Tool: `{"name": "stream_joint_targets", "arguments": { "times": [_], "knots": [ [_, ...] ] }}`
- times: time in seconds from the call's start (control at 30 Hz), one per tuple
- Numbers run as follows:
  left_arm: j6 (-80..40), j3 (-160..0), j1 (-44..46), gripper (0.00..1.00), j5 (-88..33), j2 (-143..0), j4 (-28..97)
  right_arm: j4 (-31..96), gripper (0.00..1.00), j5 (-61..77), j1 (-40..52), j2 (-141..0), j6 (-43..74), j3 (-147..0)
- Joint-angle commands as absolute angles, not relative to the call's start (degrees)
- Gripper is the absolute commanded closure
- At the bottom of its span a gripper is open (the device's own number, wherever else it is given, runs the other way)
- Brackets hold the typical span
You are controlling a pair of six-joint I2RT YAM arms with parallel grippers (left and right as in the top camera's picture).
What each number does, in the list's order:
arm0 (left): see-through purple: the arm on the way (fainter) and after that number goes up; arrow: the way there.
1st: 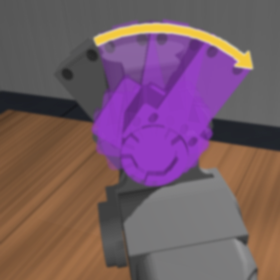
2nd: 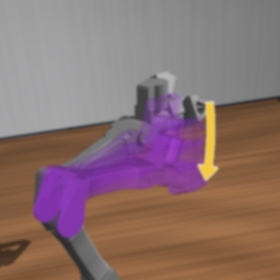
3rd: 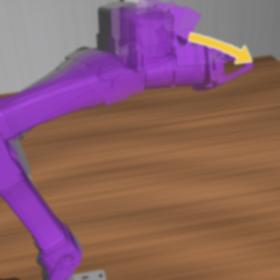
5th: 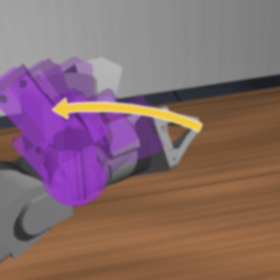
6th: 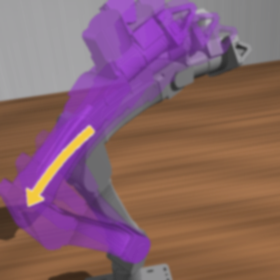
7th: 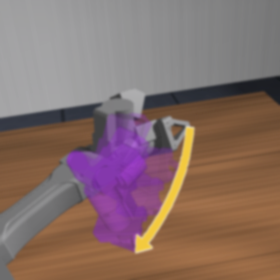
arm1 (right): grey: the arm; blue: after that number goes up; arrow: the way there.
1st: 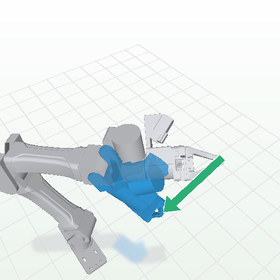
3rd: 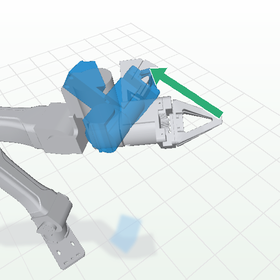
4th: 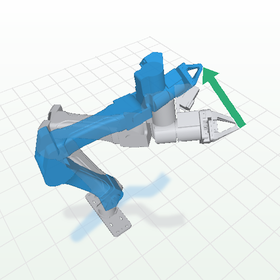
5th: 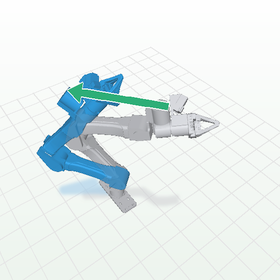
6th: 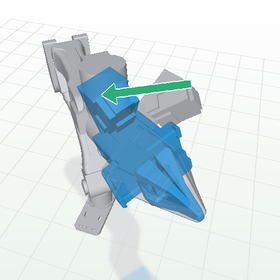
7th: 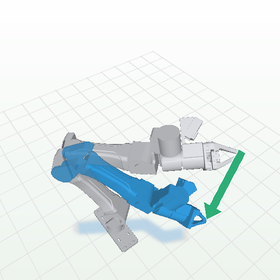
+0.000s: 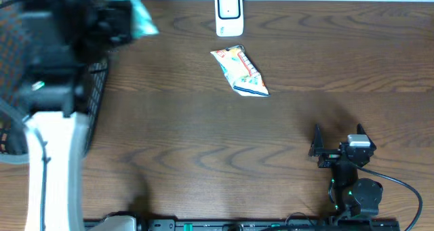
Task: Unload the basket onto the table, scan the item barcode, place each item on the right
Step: 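Hold the green wipes pack in front of the scanner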
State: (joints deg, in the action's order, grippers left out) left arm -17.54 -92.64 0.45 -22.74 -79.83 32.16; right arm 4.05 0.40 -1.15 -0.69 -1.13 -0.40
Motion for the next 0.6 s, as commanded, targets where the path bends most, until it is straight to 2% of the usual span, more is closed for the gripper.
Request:
{"name": "stream_joint_targets", "arguments": {
  "times": [0.0, 0.13, 0.33, 0.57],
  "knots": [
    [-13.1, -92.9, 6.6, 0.93, -18.1, -84.9, 32.3, 4.3, 0.01, 0.4, -0.8, -0.4, -1.8, -0.3],
    [-13.1, -92.9, 11.3, 0.93, -9.9, -92.8, 32.7, 4.3, 0.01, 0.4, -0.8, -0.4, -1.8, -0.3],
    [-13.7, -92.9, 15.1, 0.93, -9.7, -105.2, 31.9, 4.3, 0.01, 0.3, -0.8, -0.4, -1.8, -0.3],
    [-26.0, -92.9, 16.3, 0.92, -6.6, -116.7, 30.9, 4.3, 0.01, 0.4, -0.8, -0.4, -1.8, -0.3]
  ]
}}
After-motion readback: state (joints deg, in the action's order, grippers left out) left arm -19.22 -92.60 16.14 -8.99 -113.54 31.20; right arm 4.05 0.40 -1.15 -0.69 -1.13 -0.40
